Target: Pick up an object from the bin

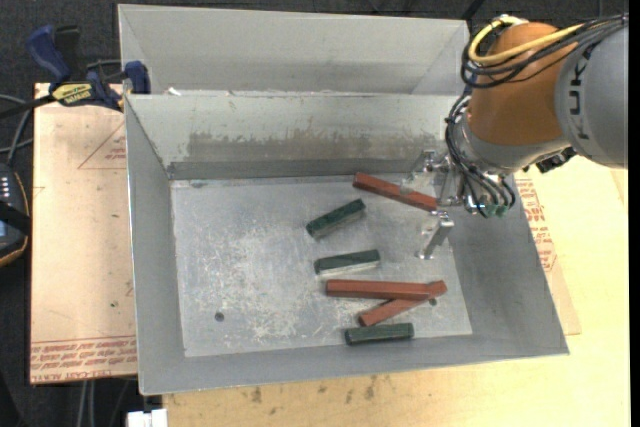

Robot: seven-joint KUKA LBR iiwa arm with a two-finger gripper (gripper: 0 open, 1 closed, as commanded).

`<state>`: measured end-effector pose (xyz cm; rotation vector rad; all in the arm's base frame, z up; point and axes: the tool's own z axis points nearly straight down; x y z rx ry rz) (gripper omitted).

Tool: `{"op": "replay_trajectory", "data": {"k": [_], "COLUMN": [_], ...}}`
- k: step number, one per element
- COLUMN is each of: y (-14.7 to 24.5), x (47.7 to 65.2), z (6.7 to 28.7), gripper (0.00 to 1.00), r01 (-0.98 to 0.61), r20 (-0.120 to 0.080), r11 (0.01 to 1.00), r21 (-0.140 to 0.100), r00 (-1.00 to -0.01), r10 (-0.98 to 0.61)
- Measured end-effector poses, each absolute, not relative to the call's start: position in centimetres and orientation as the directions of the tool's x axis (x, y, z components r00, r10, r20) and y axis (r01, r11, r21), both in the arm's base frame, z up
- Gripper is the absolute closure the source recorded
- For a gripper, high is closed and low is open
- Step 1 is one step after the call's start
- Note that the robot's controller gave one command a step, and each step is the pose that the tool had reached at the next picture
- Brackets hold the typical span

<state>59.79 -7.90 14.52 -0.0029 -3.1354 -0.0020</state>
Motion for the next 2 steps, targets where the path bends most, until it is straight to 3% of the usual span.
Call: {"op": "replay_trajectory", "data": {"k": [1,2], "y": [-7.9,-0.1], "x": [60.0,60.6], "z": [15.0,7.9], "gripper": [0.00,1.00], "r01": [0.000,-0.140], "r20": [-0.001,-0.018], "r11": [1.000,0.990], "r21": [0.000,-0.001], "r00": [-1.000,-0.990], "r10": [0.000,-0.140]}}
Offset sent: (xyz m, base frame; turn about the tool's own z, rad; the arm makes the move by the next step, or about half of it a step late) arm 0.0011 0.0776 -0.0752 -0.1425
